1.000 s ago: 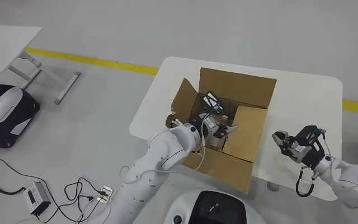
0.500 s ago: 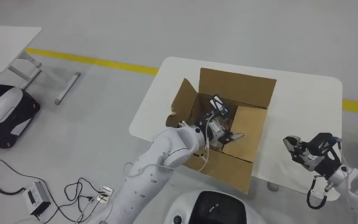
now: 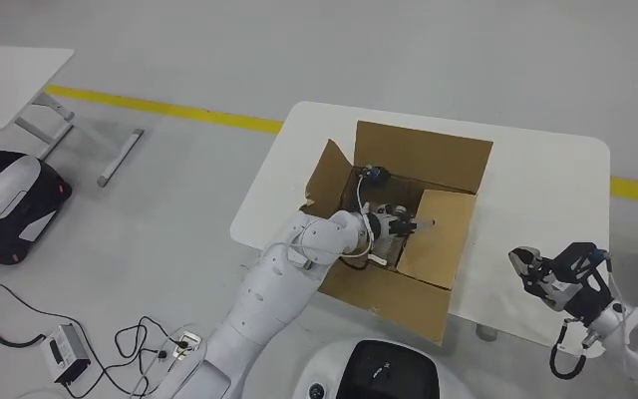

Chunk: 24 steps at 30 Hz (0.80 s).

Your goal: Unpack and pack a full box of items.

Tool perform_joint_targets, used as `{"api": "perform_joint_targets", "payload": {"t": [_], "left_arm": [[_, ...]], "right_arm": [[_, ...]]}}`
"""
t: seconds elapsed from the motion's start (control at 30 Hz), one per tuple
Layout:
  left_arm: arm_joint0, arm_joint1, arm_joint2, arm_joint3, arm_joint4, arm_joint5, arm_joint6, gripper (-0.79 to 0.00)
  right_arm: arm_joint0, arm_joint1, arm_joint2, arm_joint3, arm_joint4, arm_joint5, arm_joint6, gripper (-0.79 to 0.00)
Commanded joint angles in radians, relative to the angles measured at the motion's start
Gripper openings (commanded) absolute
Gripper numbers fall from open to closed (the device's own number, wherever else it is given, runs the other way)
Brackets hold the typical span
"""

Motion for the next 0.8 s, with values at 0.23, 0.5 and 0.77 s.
{"api": "perform_joint_targets", "payload": {"t": [0.23,0.5,0.77], "left_arm": [[-0.043,-0.008,0.048,0.119,-0.019,0.001,0.034,0.0],[-0.056,-0.017,0.072,0.16,-0.1,0.0,0.045,0.0],[-0.064,-0.023,0.082,0.173,-0.192,0.014,0.033,0.0]], "right_arm": [[-0.012,0.0,-0.006,0.004,-0.01,0.005,0.02,-0.785],[0.024,-0.015,-0.097,0.068,-0.007,0.002,0.016,-0.785],[0.135,-0.048,-0.228,0.19,0.008,-0.005,-0.018,-0.785]]}}
